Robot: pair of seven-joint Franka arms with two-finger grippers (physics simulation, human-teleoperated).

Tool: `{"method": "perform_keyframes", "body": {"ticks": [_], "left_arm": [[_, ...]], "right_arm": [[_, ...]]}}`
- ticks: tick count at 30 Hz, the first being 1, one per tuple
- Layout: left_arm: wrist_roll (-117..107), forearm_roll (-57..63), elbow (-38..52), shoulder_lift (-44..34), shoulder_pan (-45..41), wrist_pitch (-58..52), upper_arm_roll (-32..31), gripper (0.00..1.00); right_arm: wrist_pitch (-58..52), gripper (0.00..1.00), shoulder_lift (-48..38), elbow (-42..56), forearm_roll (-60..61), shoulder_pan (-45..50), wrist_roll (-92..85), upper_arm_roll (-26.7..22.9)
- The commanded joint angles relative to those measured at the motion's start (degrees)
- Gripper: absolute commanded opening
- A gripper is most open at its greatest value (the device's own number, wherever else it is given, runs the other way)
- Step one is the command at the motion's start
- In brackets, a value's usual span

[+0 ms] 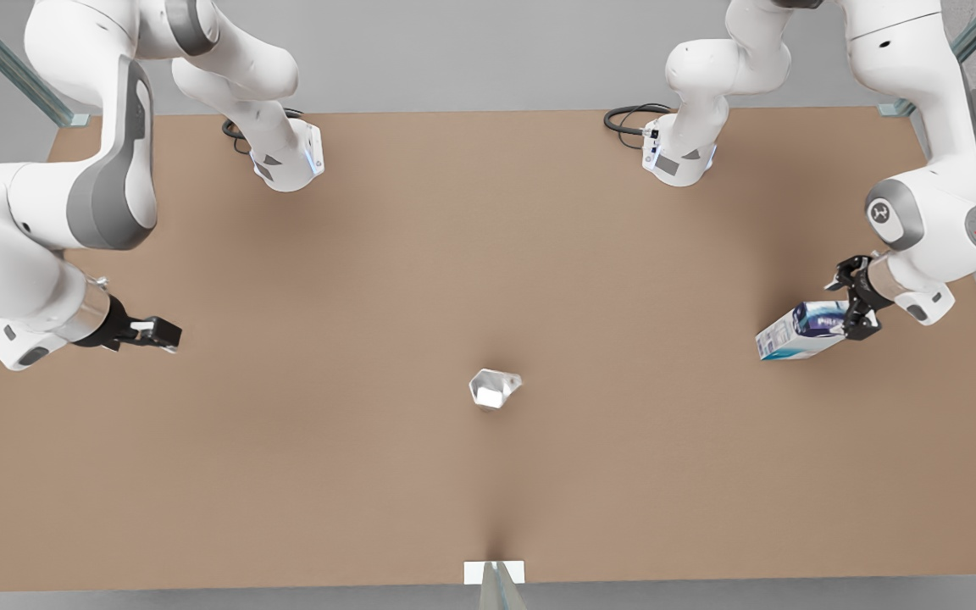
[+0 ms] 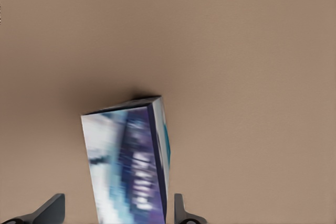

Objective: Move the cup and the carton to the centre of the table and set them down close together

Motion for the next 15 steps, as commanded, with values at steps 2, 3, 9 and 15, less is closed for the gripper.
{"method": "perform_keyframes", "body": {"ticks": [2, 3, 9, 15], "left_arm": [[0.0, 0.0, 0.0, 0.0, -0.2, 0.4, 0.0, 1.00], [0.0, 0.0, 0.0, 0.0, -0.2, 0.9, 0.0, 1.00], [0.0, -0.1, -0.1, 0.7, -0.2, 3.0, -0.1, 1.00], [0.1, -0.1, -0.2, 2.6, -0.1, 3.0, 0.0, 1.00]], "right_arm": [[0.0, 1.00, 0.0, 0.3, 0.0, -0.3, 0.1, 0.0], [0.1, 1.00, 0.1, 0.4, -0.1, -0.4, 0.0, 0.0], [0.2, 1.00, 0.1, 0.5, 0.0, -0.4, 0.1, 0.0], [0.3, 1.00, 0.2, 0.5, 0.1, -0.4, 0.1, 0.0]]}}
